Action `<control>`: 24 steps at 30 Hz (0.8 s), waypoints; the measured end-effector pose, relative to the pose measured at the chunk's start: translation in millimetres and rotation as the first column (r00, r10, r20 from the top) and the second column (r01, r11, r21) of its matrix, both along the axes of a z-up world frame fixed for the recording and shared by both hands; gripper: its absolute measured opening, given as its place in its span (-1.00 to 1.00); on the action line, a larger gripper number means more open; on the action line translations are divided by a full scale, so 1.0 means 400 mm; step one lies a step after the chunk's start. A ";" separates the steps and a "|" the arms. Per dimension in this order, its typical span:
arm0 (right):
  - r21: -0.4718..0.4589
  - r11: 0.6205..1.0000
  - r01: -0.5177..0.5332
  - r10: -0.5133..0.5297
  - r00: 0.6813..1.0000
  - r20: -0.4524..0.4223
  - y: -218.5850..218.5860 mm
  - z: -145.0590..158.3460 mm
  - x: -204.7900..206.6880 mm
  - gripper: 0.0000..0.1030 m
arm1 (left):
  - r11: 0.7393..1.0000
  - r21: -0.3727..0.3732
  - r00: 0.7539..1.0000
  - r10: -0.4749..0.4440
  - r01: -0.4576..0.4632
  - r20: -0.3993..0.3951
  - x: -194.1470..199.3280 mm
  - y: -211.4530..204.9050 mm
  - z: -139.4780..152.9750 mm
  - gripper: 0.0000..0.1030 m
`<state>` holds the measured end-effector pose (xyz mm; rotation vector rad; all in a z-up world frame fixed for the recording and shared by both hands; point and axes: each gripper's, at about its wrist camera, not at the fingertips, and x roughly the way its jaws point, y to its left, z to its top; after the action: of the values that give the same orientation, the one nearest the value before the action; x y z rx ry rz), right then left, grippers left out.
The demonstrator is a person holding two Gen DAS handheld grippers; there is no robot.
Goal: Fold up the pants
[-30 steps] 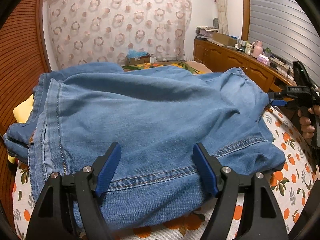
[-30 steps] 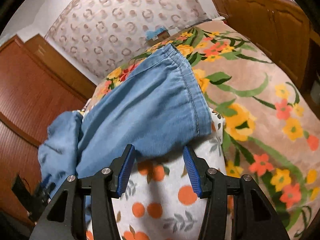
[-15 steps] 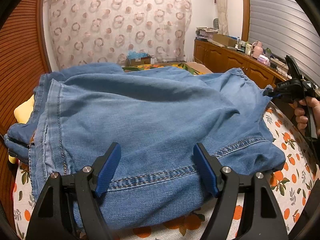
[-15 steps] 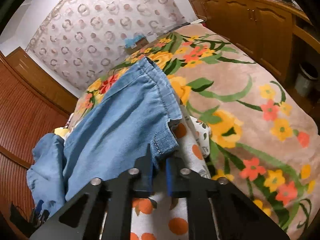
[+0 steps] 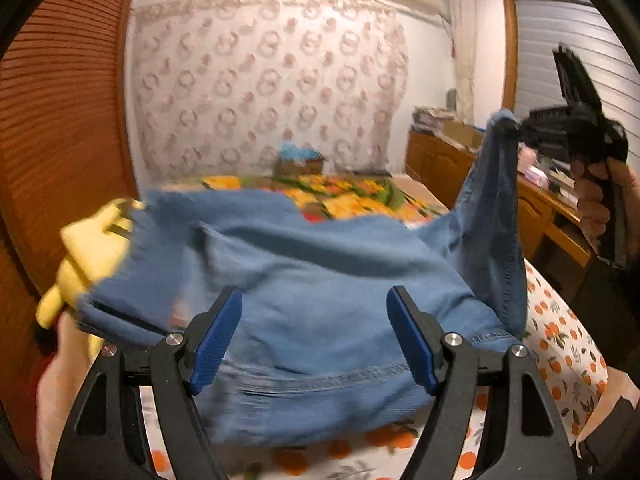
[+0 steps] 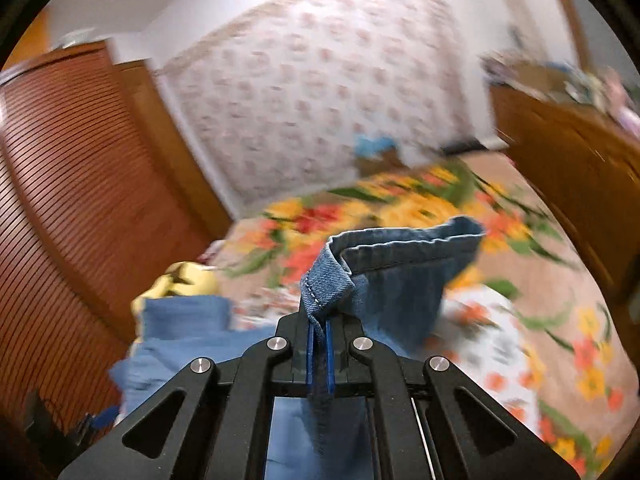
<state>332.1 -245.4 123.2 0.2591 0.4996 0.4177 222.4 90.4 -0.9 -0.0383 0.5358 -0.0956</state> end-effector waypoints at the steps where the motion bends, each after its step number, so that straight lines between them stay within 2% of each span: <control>1: -0.009 0.999 -0.041 0.041 0.999 0.025 0.051 0.031 -0.017 -0.93 | 1.000 -0.001 1.000 0.019 -0.019 0.012 -0.013 0.027 0.017 0.47; 5: -0.038 0.975 -0.221 0.223 0.971 0.083 0.257 0.122 -0.106 -0.93 | 0.996 -0.012 0.996 0.090 -0.090 0.028 -0.052 0.114 0.039 0.47; 8: -0.069 0.934 -0.350 0.355 0.932 0.075 0.397 0.133 -0.167 -0.93 | 0.990 -0.033 0.990 0.136 -0.136 0.026 -0.078 0.179 0.033 0.47; 12: -0.105 0.877 -0.470 0.470 0.882 -0.020 0.538 0.056 -0.205 -0.93 | 0.982 -0.045 0.983 0.184 -0.184 0.011 -0.098 0.240 0.015 0.47; 17: -0.115 0.826 -0.551 0.534 0.832 -0.151 0.619 -0.082 -0.223 -0.93 | 0.976 -0.041 0.977 0.215 -0.215 -0.004 -0.107 0.274 -0.014 0.47; 20: -0.114 0.813 -0.570 0.541 0.814 -0.210 0.630 -0.146 -0.222 -0.92 | 0.975 -0.045 0.976 0.217 -0.217 -0.017 -0.103 0.278 -0.024 0.47; 24: -0.107 0.820 -0.562 0.523 0.812 -0.257 0.611 -0.195 -0.173 -0.85 | 0.979 -0.037 0.979 0.202 -0.203 -0.019 -0.091 0.256 -0.025 0.47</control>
<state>262.9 -0.9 45.0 -0.0243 0.8285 0.9108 186.1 192.8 -11.0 -0.1310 0.5428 0.0934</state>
